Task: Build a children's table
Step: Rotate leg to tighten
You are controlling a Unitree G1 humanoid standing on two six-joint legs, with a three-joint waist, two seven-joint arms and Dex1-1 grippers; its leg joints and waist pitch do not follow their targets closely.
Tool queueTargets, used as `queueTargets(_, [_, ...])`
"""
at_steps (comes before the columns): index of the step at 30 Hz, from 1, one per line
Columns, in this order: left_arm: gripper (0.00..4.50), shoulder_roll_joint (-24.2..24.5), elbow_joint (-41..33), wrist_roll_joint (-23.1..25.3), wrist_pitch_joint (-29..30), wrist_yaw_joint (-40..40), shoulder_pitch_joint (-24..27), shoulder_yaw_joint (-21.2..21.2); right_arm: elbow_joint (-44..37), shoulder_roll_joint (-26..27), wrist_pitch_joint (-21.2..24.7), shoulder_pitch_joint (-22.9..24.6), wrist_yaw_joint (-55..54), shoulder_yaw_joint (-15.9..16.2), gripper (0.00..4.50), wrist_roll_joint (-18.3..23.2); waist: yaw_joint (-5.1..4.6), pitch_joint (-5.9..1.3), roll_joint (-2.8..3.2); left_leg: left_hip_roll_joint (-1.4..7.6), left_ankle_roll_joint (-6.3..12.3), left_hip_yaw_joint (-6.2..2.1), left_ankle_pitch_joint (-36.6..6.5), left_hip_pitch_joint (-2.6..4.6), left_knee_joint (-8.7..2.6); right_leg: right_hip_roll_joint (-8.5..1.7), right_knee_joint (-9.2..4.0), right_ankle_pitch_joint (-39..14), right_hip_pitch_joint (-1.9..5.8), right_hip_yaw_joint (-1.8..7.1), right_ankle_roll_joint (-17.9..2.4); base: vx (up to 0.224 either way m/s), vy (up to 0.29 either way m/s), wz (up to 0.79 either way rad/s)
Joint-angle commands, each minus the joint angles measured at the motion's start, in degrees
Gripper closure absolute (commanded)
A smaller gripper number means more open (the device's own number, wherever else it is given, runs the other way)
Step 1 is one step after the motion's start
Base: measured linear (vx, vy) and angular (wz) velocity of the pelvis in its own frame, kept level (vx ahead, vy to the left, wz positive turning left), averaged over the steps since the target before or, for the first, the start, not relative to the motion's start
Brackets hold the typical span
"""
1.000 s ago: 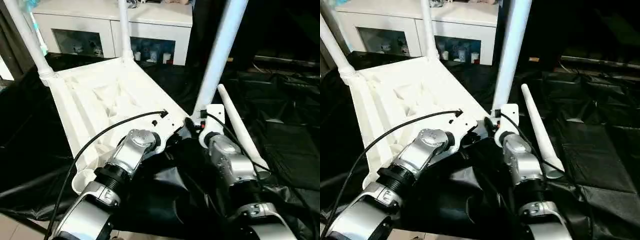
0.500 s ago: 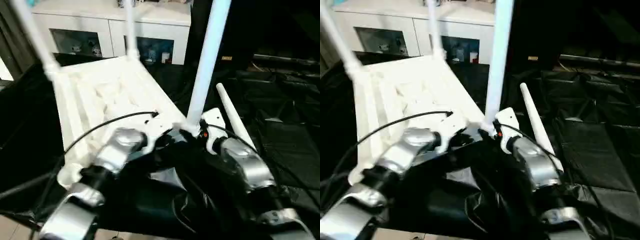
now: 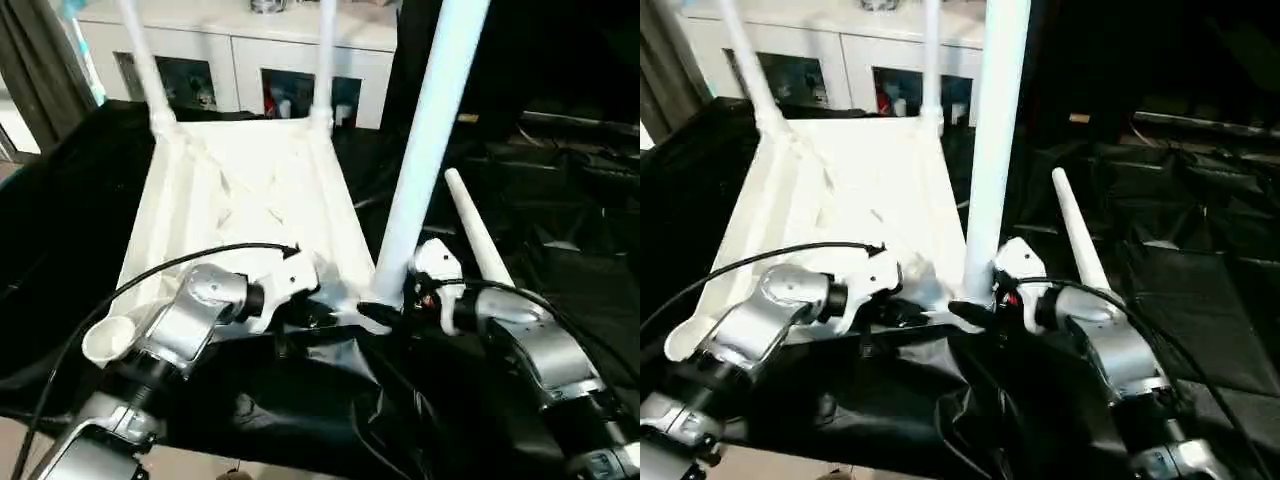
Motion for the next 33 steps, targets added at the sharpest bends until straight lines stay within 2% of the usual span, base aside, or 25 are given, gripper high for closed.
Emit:
queueTargets(1, [4.50, -0.99, -2.56, -2.50, -0.63, -2.71, 0.08, -0.91, -1.03, 0.04, 0.85, -0.03, -0.23, -0.60, 1.07, 0.55, -0.15, -3.30, -0.58, -0.09, 2.28, 0.74, -11.26, -0.21, -3.37, -2.60, -4.37, -14.35, 3.42, 2.20, -8.69, 0.000, 0.000, 0.00])
queueTargets(4, [4.50, -0.98, -2.70, -2.48, -0.61, -2.78, 0.21, -0.83, -0.89, 0.44, 0.16, 0.05, -0.83, -0.72, 1.40, 0.30, -0.21, -3.32, -0.56, -0.14, 2.34, 0.74, -10.77, -0.30, -3.33, -2.52, -4.22, -13.04, 3.46, 2.16, -9.07, 0.000, 0.000, 0.00])
queueTargets(8, [4.50, -1.01, -2.86, -2.49, -0.34, -2.41, 0.40, -0.86, -0.03, 1.27, -0.01, 0.64, -1.48, -0.87, 1.70, 0.34, -0.22, -3.30, -0.57, -0.17, 2.22, 0.75, -11.14, -0.29, -3.33, -2.56, -4.34, -13.98, 3.44, 2.15, -8.79, 0.000, 0.000, 0.00])
queueTargets(13, [4.50, -2.44, -0.73, -1.01, 0.56, 1.97, -0.41, -0.12, 2.07, 3.94, 0.34, 0.41, -6.38, -3.21, 1.75, 1.01, -0.30, -3.31, -0.38, -0.18, 1.96, 0.77, -11.02, -0.30, -3.34, -2.57, -4.30, -14.06, 3.33, 2.17, -8.84, 0.000, 0.000, 0.00])
queueTargets(14, [4.50, -4.05, 2.04, 0.58, 1.64, 6.73, -1.59, 0.63, 4.42, 6.19, 0.35, -0.32, -11.42, -4.81, 1.76, 0.63, -0.41, -3.27, -0.45, -0.22, 1.45, 0.69, -11.36, -0.32, -3.46, -2.59, -4.42, -15.34, 3.43, 2.07, -8.47, 0.000, 0.000, 0.00])
queueTargets(15, [4.50, -4.23, 2.36, 0.78, 1.72, 7.27, -1.74, 0.68, 4.65, 6.45, 0.38, -0.41, -11.96, -4.95, 1.76, 0.59, -0.60, -3.17, -0.51, -0.34, 1.18, 0.72, -11.88, -0.26, -3.46, -2.54, -4.69, -16.62, 3.27, 2.05, -8.07, 0.000, 0.000, 0.00])
queueTargets(17, [4.50, -6.28, 5.98, 2.90, 2.55, 13.18, -3.40, 1.19, 7.19, 9.37, 0.76, -1.35, -17.91, -6.53, 1.76, 0.08, -0.88, -3.16, -0.56, -0.47, 0.65, 0.72, -12.29, -0.20, -3.49, -2.48, -4.84, -18.31, 3.22, 2.02, -7.50, 0.000, 0.000, 0.00])
queueTargets(20, [4.50, -10.75, 11.33, 4.57, 5.08, 22.06, -6.53, 2.30, 11.42, 15.07, 1.81, -3.54, -29.66, -8.67, 1.76, -1.55, -1.14, -3.26, -0.57, -0.58, 0.11, 0.68, -11.69, -0.23, -3.41, -2.57, -4.85, -18.44, 3.21, 2.09, -7.24, 0.000, 0.000, 0.00])
queueTargets(21, [4.50, -12.59, 12.99, 4.75, 5.92, 24.69, -7.65, 2.64, 13.31, 17.24, 2.17, -4.65, -34.01, -9.37, 1.76, -2.09, -1.30, -3.20, -0.52, -0.68, -0.11, 0.74, -12.27, -0.06, -3.41, -2.54, -5.05, -19.20, 2.95, 2.12, -7.23, 0.000, 0.000, 0.00])
queueTargets(22, [4.50, -12.99, 13.33, 4.81, 6.07, 25.21, -7.90, 2.69, 13.74, 17.70, 2.16, -4.92, -34.90, -9.48, 1.76, -2.24, -1.32, -3.25, -0.59, -0.72, -0.27, 0.62, -12.30, -0.12, -3.45, -2.54, -5.01, -19.63, 3.21, 2.01, -7.03, 0.000, 0.000, 0.00])
queueTargets(24, [4.50, -16.43, 16.60, 5.68, 6.65, 29.55, -10.14, 2.81, 17.48, 21.47, 1.66, -7.47, -41.32, -9.70, 1.77, -3.73, -1.35, -3.25, -0.18, -0.66, -0.16, 0.63, -12.31, -0.09, -3.44, -2.52, -5.00, -18.39, 3.06, 2.11, -6.92, 0.000, 0.000, 0.00])
queueTargets(25, [4.50, -16.43, 16.60, 5.68, 6.65, 29.55, -10.14, 2.81, 17.48, 21.47, 1.66, -7.47, -41.32, -9.70, 1.77, -3.73, -1.46, -3.20, -0.25, -0.69, -0.28, 0.64, -12.70, -0.06, -3.50, -2.43, -5.11, -18.70, 3.03, 2.06, -6.82, 0.000, 0.000, 0.00])
queueTargets(27, [4.50, -17.86, 17.85, 6.08, 6.50, 30.70, -11.06, 2.55, 18.70, 22.69, 0.96, -8.57, -42.27, -8.83, 1.77, -4.59, -1.29, -3.40, -0.32, -0.67, 0.10, 0.59, -12.29, -0.11, -3.43, -2.47, -4.94, -16.81, 3.25, 2.07, -6.69, 0.000, 0.000, 0.00])
queueTargets(29, [4.50, -19.20, 18.80, 6.17, 5.89, 31.02, -11.86, 2.32, 19.32, 23.60, 0.19, -9.42, -42.00, -7.80, 1.77, -5.33, -1.18, -3.54, -0.26, -0.72, 0.63, 0.67, -11.28, -0.18, -3.30, -2.36, -4.61, -12.98, 3.43, 2.13, -7.74, 0.000, 0.000, 0.00])
queueTargets(30, [4.50, -19.44, 18.89, 6.14, 5.51, 30.79, -11.99, 2.20, 19.19, 23.73, -0.08, -9.48, -41.55, -7.62, 1.21, -5.34, -1.17, -3.51, -0.28, -0.74, 0.83, 0.68, -11.18, -0.22, -3.29, -2.36, -4.55, -12.44, 3.46, 2.12, -7.97, 0.000, 0.000, 0.00])
queueTargets(31, [4.50, -19.44, 18.89, 6.14, 5.51, 30.79, -11.99, 2.20, 19.19, 23.73, -0.08, -9.48, -41.55, -7.62, 1.07, -5.34, -1.12, -3.43, -0.30, -0.71, 1.05, 0.68, -11.35, -0.28, -3.34, -2.43, -4.58, -12.45, 3.56, 2.10, -8.13, 0.000, 0.000, 0.00])
queueTargets(33, [4.50, -18.87, 18.70, 5.98, 3.55, 28.86, -11.68, 1.56, 18.50, 23.14, -0.16, -9.32, -39.42, -8.25, 0.98, -4.46, -1.14, -3.30, -0.49, -0.78, 1.38, 0.64, -12.62, -0.35, -3.42, -2.52, -4.95, -15.72, 3.59, 1.99, -7.31, 0.000, 0.000, 0.00])
